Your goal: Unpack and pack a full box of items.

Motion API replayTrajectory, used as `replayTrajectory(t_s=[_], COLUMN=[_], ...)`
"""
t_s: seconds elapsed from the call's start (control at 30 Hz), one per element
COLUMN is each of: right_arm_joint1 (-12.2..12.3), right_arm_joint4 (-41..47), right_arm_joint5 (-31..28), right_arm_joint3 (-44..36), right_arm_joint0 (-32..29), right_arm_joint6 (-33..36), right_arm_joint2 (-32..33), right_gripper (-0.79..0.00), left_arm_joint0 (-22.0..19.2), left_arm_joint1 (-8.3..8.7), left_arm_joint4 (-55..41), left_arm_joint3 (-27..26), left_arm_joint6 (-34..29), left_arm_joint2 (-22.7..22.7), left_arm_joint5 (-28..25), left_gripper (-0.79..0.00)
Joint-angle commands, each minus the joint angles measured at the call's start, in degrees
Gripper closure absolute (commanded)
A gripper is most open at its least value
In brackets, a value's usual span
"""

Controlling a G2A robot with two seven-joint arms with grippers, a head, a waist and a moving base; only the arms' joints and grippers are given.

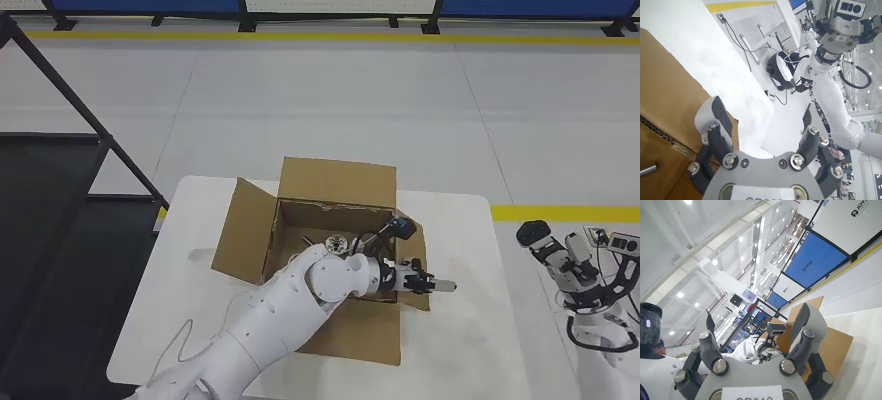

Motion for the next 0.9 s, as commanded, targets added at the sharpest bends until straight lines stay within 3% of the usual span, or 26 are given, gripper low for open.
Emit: replayTrajectory(t_s=[0.0,0.2,0.37,0.63,0.87], right_arm_joint1=[0.05,0.32,0.48,0.58,0.44], right_arm_joint4=[-0.25,-4.14,-8.68,-13.46,-19.71], right_arm_joint5=[-0.14,0.71,1.9,3.87,5.61], right_arm_joint3=[-0.14,-1.7,-3.4,-5.38,-5.14], right_arm_joint0=[0.29,1.68,3.83,7.72,12.32], right_arm_joint6=[-0.6,-2.45,-3.71,-3.82,-3.24], right_arm_joint2=[-0.13,-1.0,-2.9,-7.55,-13.45], right_gripper=[-0.785,-0.785,-0.785,-0.785,-0.785], left_arm_joint0=[0.11,1.74,6.03,20.56,35.22], left_arm_joint1=[0.33,2.39,5.61,11.14,14.19], left_arm_joint4=[-0.54,1.51,5.55,12.17,18.22], left_arm_joint3=[-0.8,-6.31,-15.0,-34.56,-49.82], left_arm_joint6=[-0.15,0.89,2.05,2.39,4.7], left_arm_joint2=[-1.35,-6.5,-14.08,-30.79,-44.3], left_arm_joint5=[-0.8,-1.86,-0.78,3.35,6.6], left_gripper=[-0.785,-0.785,-0.785,-0.785,-0.785])
